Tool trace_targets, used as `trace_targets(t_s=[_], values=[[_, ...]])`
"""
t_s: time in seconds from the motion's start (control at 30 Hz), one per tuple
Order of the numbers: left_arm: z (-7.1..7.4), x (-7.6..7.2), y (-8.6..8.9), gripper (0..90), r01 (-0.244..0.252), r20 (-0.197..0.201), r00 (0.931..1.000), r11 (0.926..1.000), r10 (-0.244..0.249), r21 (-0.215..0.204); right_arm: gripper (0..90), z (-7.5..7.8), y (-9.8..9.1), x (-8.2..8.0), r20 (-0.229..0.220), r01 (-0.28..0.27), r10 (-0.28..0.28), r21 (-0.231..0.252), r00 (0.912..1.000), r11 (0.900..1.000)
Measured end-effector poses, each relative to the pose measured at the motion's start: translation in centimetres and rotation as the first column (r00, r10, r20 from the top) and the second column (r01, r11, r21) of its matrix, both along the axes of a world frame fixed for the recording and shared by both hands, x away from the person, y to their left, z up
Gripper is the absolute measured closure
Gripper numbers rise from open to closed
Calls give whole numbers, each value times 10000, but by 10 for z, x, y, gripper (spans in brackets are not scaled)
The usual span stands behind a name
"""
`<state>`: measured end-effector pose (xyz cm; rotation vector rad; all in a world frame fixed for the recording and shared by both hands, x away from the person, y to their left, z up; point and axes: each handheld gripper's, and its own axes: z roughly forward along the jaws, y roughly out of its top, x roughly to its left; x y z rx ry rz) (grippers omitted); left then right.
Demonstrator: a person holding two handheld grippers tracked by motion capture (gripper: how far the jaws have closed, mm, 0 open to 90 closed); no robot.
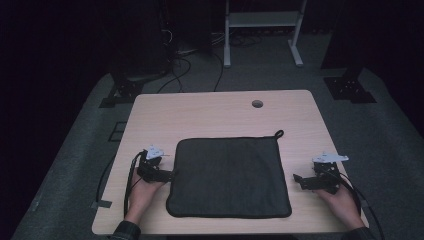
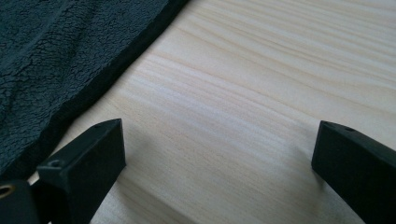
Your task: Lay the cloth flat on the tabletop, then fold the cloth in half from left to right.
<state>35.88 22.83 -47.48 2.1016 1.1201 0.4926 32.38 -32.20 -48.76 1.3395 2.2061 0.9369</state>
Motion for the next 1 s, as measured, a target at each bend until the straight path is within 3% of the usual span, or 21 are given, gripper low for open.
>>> trace_targets(t_s=[0.07,0.3,0.43,0.57,0.7,0.8,0.87,0.93,1.0], values=[[-3,3,0,37,-162,47,9999,9988,160,465,19,0,0,0,2,-1,1,0,10000,10000],[-4,6,6,38,-374,171,9992,9981,366,493,19,0,0,0,-1,-12,12,7,10000,10000],[-4,6,7,66,-327,-15,9995,9992,328,240,19,0,0,0,3,-16,16,4,10000,10000],[-3,3,5,177,-53,-68,10000,10000,53,64,19,0,0,0,1,-13,13,7,10000,10000],[-1,1,0,252,-184,-84,9998,9998,184,26,19,0,0,0,5,-17,17,4,10000,10000],[0,-1,-2,370,76,-111,9999,10000,-76,2,19,0,0,0,3,-42,42,6,10000,10000],[0,-1,-3,370,127,-130,9998,9999,-128,-114,19,0,0,0,11,-69,69,4,10000,10000],[0,0,-3,359,111,-238,9996,9987,-123,-501,19,0,0,0,4,-109,109,-2,9999,9999],[-1,0,-5,337,165,-229,9996,9985,-177,-517,19,0,0,0,7,-109,109,-1,9999,9999]])
